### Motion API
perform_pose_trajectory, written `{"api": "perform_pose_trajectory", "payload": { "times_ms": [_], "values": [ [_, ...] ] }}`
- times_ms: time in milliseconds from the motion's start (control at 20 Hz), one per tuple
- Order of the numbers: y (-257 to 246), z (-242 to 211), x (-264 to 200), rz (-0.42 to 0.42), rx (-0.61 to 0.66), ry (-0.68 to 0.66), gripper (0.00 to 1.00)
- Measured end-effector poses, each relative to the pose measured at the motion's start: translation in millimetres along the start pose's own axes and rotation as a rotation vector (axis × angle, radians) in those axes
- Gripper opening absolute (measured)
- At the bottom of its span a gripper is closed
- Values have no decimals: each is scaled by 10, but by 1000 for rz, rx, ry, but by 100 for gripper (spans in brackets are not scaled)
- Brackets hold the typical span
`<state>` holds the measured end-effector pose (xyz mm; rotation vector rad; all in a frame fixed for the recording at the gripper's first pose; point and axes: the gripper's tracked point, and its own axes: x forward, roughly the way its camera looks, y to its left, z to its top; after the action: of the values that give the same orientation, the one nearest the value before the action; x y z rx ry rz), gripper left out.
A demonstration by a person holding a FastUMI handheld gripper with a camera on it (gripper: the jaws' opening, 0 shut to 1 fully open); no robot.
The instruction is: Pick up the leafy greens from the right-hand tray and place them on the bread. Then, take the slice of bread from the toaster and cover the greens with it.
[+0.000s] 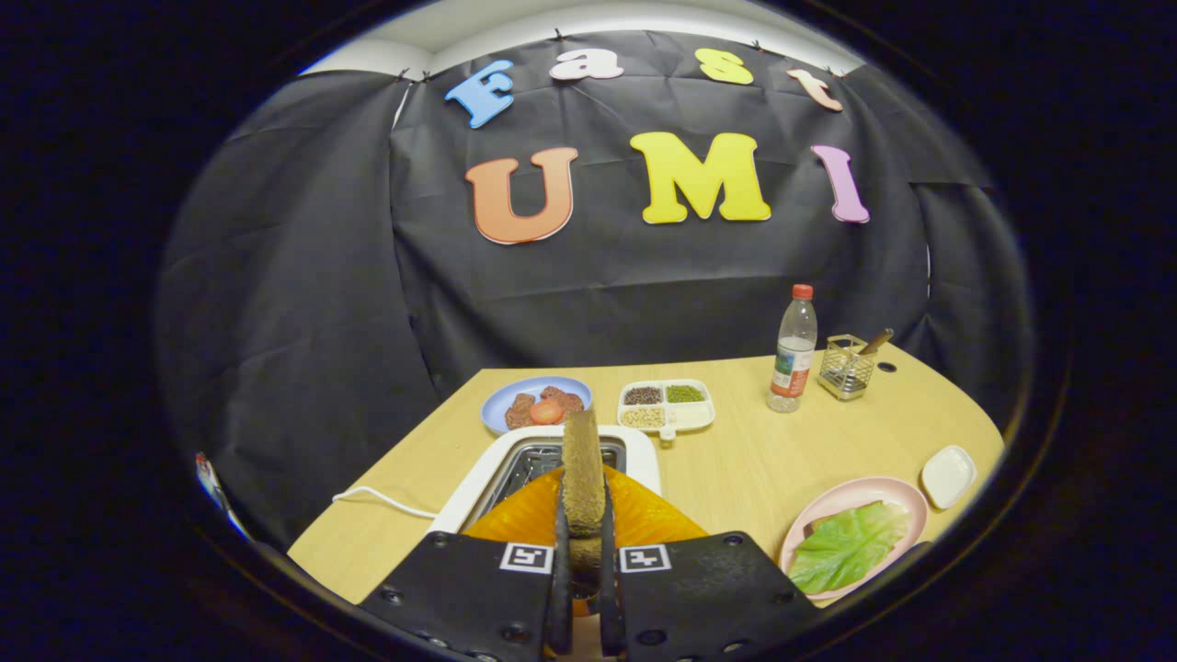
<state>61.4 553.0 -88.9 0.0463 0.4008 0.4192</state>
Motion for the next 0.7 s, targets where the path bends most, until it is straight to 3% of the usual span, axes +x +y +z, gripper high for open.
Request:
{"api": "perform_pose_trajectory", "payload": {
  "times_ms": [100, 400, 700],
  "values": [
    [17, 146, -92, 25, 15, -22, 4],
    [-17, 767, -523, 119, 92, -118, 4],
    [-582, 1036, -907, 102, 117, -201, 4]
  ]
}}
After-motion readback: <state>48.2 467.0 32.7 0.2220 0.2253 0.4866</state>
